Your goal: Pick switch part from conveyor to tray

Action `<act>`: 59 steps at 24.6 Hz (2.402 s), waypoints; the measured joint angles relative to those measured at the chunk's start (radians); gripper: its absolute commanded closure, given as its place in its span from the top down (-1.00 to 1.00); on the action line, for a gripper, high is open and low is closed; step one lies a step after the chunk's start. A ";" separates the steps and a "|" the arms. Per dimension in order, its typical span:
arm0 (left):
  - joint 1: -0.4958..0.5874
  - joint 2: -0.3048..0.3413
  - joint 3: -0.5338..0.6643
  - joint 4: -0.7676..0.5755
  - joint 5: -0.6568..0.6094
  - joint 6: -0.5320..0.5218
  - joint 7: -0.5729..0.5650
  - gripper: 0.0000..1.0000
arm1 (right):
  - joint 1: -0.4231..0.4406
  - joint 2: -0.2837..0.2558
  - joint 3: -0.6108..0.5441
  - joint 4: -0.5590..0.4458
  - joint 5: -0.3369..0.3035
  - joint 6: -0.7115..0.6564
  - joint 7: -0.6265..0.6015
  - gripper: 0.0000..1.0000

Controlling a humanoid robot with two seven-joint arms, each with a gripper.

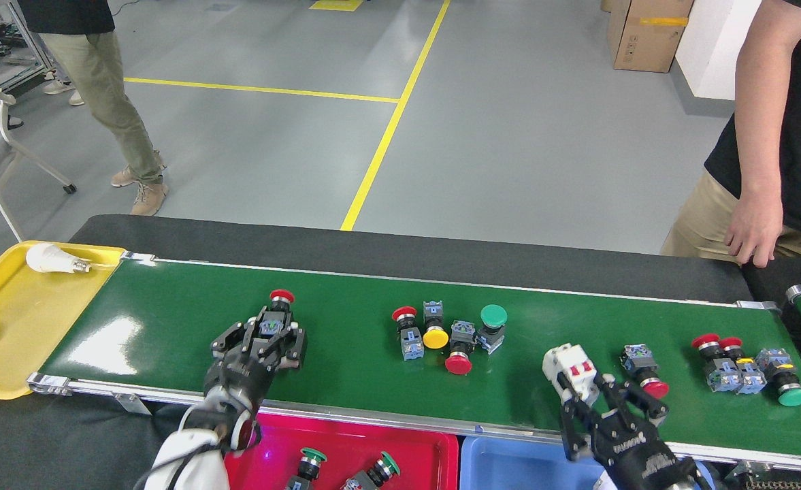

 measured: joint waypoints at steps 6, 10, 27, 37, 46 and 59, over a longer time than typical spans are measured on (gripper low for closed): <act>0.206 0.028 0.000 -0.152 0.006 -0.317 0.001 0.99 | 0.040 -0.006 -0.002 -0.004 -0.044 -0.213 0.021 -0.84; 0.193 0.024 0.085 -0.118 0.006 -0.347 0.000 0.99 | 0.110 0.003 -0.002 -0.004 -0.044 -0.221 0.044 0.41; 0.032 -0.063 0.238 -0.032 -0.006 0.012 0.090 0.98 | 0.142 0.271 -0.556 -0.005 -0.062 -0.101 0.030 1.00; -0.248 -0.059 0.071 0.257 -0.006 -0.083 -0.046 0.98 | 0.088 0.271 -0.493 -0.004 0.029 0.128 0.014 1.00; -0.358 -0.064 0.047 0.431 -0.009 -0.020 -0.051 0.98 | -0.030 0.255 -0.122 0.047 0.147 0.472 0.009 1.00; -0.504 -0.102 0.027 0.630 -0.009 0.290 -0.048 -0.39 | -0.183 0.253 0.026 0.194 0.225 0.623 0.012 1.00</act>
